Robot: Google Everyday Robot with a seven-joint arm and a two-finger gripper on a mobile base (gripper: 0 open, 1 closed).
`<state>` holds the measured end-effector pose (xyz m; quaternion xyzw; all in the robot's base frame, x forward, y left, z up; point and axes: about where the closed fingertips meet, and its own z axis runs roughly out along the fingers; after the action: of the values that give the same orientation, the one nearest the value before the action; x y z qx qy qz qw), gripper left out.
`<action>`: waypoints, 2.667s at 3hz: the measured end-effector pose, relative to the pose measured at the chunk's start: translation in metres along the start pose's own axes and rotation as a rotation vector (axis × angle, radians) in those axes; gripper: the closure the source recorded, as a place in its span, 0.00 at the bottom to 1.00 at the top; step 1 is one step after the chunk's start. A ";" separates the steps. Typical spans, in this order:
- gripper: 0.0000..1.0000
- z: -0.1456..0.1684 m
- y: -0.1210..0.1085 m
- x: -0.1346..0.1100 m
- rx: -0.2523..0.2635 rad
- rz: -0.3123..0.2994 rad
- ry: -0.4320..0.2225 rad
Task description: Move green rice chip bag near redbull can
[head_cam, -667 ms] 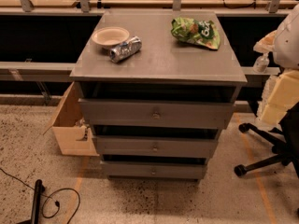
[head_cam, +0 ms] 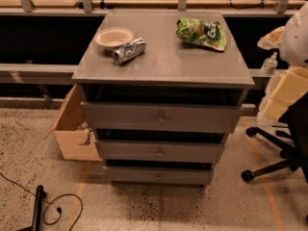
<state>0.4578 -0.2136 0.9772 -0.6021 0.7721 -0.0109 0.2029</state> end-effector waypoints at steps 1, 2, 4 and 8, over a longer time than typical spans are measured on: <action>0.00 0.019 -0.041 -0.013 0.058 -0.004 -0.200; 0.00 0.052 -0.075 -0.012 0.144 0.117 -0.390; 0.00 0.110 -0.133 0.008 0.276 0.526 -0.495; 0.00 0.140 -0.211 -0.025 0.425 0.550 -0.676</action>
Offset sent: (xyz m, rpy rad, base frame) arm 0.1837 -0.0295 -0.0068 0.5933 -0.5711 -0.2587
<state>0.7031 -0.2166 0.9110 -0.2906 0.7742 0.0821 0.5562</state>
